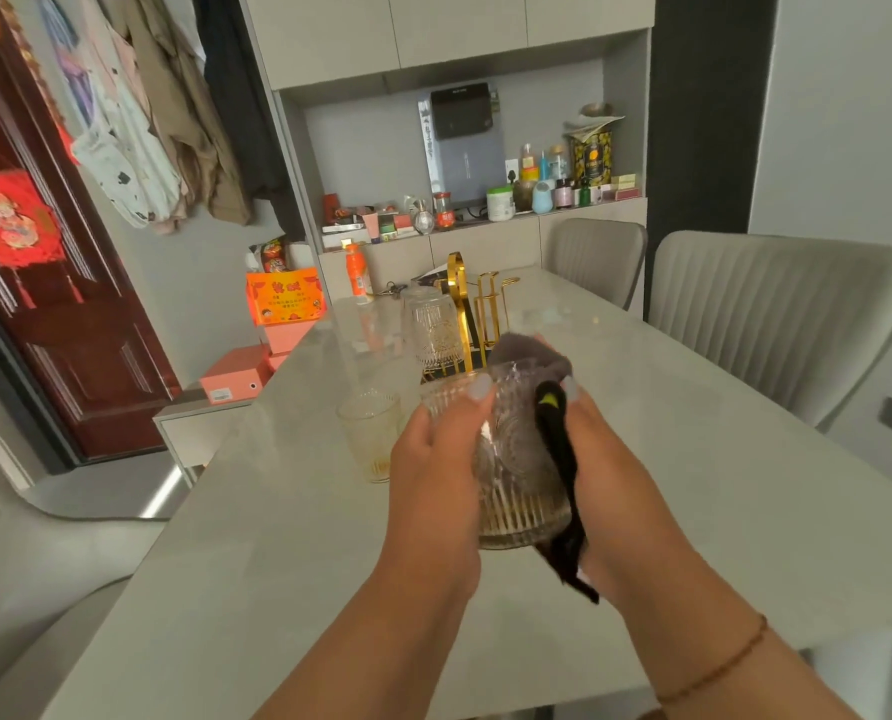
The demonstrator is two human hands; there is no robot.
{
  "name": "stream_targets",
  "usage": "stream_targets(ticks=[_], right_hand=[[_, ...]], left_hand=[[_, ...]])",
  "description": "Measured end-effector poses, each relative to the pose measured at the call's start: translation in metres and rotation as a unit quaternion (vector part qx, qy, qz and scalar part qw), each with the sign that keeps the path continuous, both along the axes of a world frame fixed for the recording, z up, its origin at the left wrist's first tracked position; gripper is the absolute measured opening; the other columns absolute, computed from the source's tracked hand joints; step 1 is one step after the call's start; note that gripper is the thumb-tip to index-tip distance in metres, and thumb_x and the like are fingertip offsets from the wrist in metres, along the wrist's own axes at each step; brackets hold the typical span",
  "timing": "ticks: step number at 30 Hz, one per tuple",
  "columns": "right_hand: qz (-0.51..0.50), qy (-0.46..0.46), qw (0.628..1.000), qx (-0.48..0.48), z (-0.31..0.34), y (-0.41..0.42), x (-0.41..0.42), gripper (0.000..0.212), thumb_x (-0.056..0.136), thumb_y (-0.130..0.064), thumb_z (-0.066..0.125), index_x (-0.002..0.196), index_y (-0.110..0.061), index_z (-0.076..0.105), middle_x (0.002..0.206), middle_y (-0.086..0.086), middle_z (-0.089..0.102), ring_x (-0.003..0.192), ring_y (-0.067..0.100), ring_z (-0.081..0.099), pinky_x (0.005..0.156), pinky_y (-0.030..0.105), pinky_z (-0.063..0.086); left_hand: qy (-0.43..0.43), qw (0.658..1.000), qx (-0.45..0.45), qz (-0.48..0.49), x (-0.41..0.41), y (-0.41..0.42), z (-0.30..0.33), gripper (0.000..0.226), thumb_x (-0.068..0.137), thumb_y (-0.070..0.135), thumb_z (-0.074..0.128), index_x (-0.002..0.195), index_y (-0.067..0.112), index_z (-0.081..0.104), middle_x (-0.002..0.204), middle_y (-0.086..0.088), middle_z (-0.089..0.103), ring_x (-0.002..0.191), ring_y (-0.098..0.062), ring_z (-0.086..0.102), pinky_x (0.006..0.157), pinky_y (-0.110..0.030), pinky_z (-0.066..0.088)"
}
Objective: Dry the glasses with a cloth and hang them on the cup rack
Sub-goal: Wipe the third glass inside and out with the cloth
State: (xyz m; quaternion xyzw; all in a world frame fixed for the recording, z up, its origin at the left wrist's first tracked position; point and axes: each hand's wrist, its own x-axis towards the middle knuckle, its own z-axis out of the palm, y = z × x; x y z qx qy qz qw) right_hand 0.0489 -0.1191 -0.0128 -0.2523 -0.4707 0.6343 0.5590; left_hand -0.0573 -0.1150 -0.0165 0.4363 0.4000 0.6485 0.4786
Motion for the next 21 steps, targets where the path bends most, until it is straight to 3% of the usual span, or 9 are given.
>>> stream_targets(ticks=[2,3,6,9,11,13,15,18,21], right_hand=[[0.087,0.100,0.989,-0.062,-0.008,-0.004,-0.001,0.050,0.088,-0.050,0.042,0.126,-0.022,0.061,0.113,0.008,0.072,0.100,0.023,0.070,0.075,0.035,0.059],[0.097,0.130,0.985,-0.062,-0.013,-0.005,-0.003,0.049,0.091,-0.046,0.041,0.128,-0.021,0.058,0.116,0.009,0.070,0.104,0.025,0.069,0.078,0.037,0.058],[0.037,0.171,0.984,-0.021,-0.025,-0.003,-0.005,0.047,0.086,-0.041,0.047,0.133,-0.036,0.052,0.130,0.004,0.062,0.118,0.028,0.060,0.099,0.055,0.046],[-0.075,0.095,0.992,0.034,-0.027,-0.005,-0.003,0.049,0.081,-0.043,0.052,0.130,-0.049,0.049,0.135,-0.010,0.057,0.119,0.015,0.060,0.090,0.043,0.054],[-0.155,-0.003,0.984,0.087,-0.028,-0.009,-0.002,0.044,0.085,-0.052,0.055,0.128,-0.059,0.045,0.135,-0.022,0.052,0.120,0.004,0.056,0.091,0.032,0.054],[-0.157,-0.054,0.981,0.100,-0.027,-0.010,-0.001,0.044,0.084,-0.054,0.051,0.126,-0.063,0.043,0.133,-0.025,0.053,0.121,0.004,0.055,0.096,0.034,0.052],[-0.097,-0.014,0.994,0.043,-0.019,-0.009,0.003,0.039,0.086,-0.055,0.051,0.124,-0.053,0.052,0.127,-0.014,0.062,0.114,0.011,0.062,0.094,0.041,0.052],[0.016,0.135,0.986,-0.091,-0.005,-0.010,0.010,0.038,0.087,-0.047,0.050,0.105,-0.022,0.073,0.106,0.009,0.074,0.095,0.027,0.071,0.086,0.047,0.055],[0.012,0.171,0.978,-0.117,-0.007,-0.012,0.010,0.043,0.095,-0.045,0.043,0.105,-0.016,0.072,0.104,0.013,0.073,0.090,0.029,0.072,0.075,0.044,0.059]], left_hand=[[-0.016,1.000,0.002,-0.007,-0.001,0.003,0.003,0.065,0.058,0.058,0.069,0.111,0.020,0.071,0.109,-0.010,0.074,0.100,-0.026,0.072,0.078,-0.041,0.056],[-0.017,1.000,0.004,-0.017,-0.001,0.004,0.005,0.060,0.061,0.057,0.069,0.108,0.020,0.073,0.109,-0.011,0.074,0.100,-0.026,0.072,0.080,-0.040,0.055],[0.020,1.000,-0.016,-0.011,0.004,0.001,0.011,0.068,0.067,0.068,0.068,0.117,0.022,0.066,0.114,-0.007,0.072,0.099,-0.021,0.072,0.076,-0.034,0.056],[0.051,0.998,-0.018,0.017,0.010,-0.005,0.005,0.094,0.048,0.078,0.072,0.124,0.027,0.051,0.114,0.001,0.069,0.098,-0.016,0.072,0.071,-0.030,0.059],[0.045,0.999,0.013,-0.012,0.014,-0.013,0.004,0.082,0.050,0.068,0.075,0.119,0.030,0.054,0.109,0.002,0.073,0.096,-0.016,0.073,0.074,-0.033,0.060],[0.030,0.998,0.028,-0.041,0.014,-0.013,0.002,0.071,0.059,0.058,0.080,0.120,0.029,0.058,0.111,0.000,0.074,0.101,-0.020,0.072,0.081,-0.039,0.059],[0.033,0.997,0.034,-0.068,0.009,-0.010,0.000,0.063,0.064,0.055,0.075,0.121,0.029,0.061,0.114,-0.002,0.073,0.106,-0.022,0.070,0.088,-0.045,0.056],[0.061,0.993,0.016,-0.101,0.006,-0.010,0.000,0.067,0.064,0.060,0.068,0.124,0.030,0.063,0.119,-0.002,0.071,0.113,-0.022,0.067,0.098,-0.050,0.050],[0.101,0.991,0.016,-0.082,0.006,-0.010,0.004,0.071,0.061,0.070,0.063,0.123,0.034,0.062,0.120,0.004,0.070,0.111,-0.016,0.067,0.091,-0.039,0.054]])
